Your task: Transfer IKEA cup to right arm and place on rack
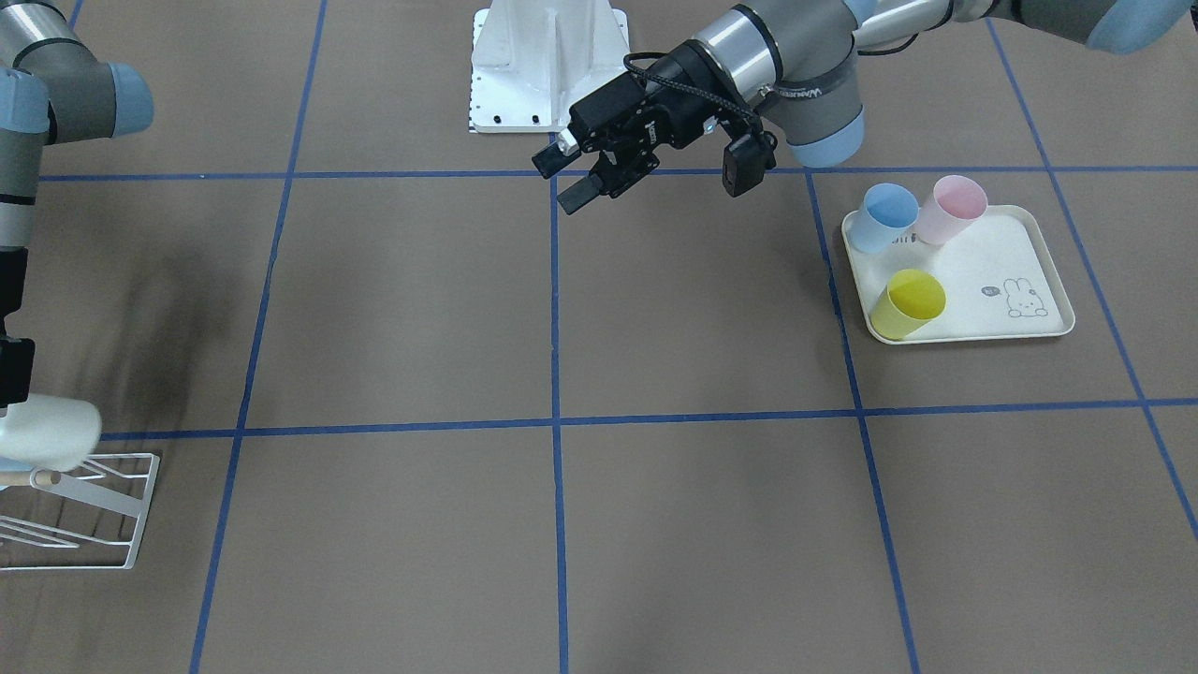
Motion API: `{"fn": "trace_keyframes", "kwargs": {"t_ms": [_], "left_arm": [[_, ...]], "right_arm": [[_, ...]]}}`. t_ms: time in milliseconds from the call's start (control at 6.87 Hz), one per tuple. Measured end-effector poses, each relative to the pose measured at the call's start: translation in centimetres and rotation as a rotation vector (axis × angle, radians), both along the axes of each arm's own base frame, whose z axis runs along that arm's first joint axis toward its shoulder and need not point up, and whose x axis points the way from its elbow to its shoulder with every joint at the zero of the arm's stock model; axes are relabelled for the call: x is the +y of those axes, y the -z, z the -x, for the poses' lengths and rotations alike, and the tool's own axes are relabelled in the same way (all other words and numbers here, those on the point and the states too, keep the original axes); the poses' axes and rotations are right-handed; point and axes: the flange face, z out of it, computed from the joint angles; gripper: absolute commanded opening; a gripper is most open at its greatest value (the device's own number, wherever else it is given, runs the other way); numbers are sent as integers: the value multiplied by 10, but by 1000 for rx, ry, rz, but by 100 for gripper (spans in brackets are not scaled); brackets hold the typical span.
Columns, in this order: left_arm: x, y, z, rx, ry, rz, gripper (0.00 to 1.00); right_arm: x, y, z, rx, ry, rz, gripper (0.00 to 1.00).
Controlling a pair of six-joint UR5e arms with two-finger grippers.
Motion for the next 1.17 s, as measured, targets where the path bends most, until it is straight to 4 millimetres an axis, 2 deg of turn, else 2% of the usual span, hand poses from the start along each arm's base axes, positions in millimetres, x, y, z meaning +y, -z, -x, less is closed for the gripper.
{"fn": "trace_keyframes", "kwargs": {"t_ms": [291, 437, 728, 874, 1165], "left_arm": [[-16, -18, 16, -119, 34, -75, 100], [-33, -33, 35, -239, 42, -130, 100], [-61, -89, 91, -472, 37, -195, 100], [-58, -125, 125, -598, 49, -223, 100], [-25, -183, 171, -893, -7, -259, 100]], "right_arm": [[7, 23, 5, -48, 36, -22, 100], [12, 38, 8, -82, 67, -32, 100], [24, 64, 13, -161, 135, -41, 100], [29, 71, 20, -211, 165, -32, 100], [39, 82, 39, -257, 212, -29, 100]]}}
